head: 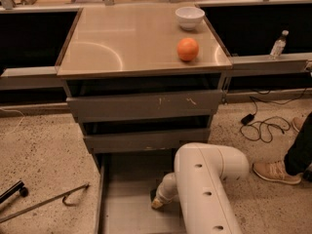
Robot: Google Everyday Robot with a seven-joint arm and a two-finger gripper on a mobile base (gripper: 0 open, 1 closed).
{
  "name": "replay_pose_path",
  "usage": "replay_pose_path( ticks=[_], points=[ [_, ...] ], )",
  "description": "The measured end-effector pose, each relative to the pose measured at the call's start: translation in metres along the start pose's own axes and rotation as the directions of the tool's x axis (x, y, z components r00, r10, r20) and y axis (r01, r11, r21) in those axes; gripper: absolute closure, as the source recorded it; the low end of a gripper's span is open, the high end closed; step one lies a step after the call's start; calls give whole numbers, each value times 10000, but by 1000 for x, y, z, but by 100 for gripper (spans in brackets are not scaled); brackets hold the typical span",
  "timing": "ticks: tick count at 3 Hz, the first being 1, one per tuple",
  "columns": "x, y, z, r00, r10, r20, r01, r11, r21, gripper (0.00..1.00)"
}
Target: Pick sponge from bottom drawer and place on counter
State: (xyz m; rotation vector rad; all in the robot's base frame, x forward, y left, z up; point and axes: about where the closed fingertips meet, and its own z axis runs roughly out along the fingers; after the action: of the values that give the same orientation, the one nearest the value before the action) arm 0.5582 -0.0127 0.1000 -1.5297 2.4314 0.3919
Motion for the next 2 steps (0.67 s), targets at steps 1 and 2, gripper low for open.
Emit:
replay_pose_path(
  ticks=[1,2],
  points=[
    [-2,0,-5,10000,3,7,-3,10000,3,89],
    [-41,-39,-46,9921,547,1130,-564,9983,117,100]
  ],
)
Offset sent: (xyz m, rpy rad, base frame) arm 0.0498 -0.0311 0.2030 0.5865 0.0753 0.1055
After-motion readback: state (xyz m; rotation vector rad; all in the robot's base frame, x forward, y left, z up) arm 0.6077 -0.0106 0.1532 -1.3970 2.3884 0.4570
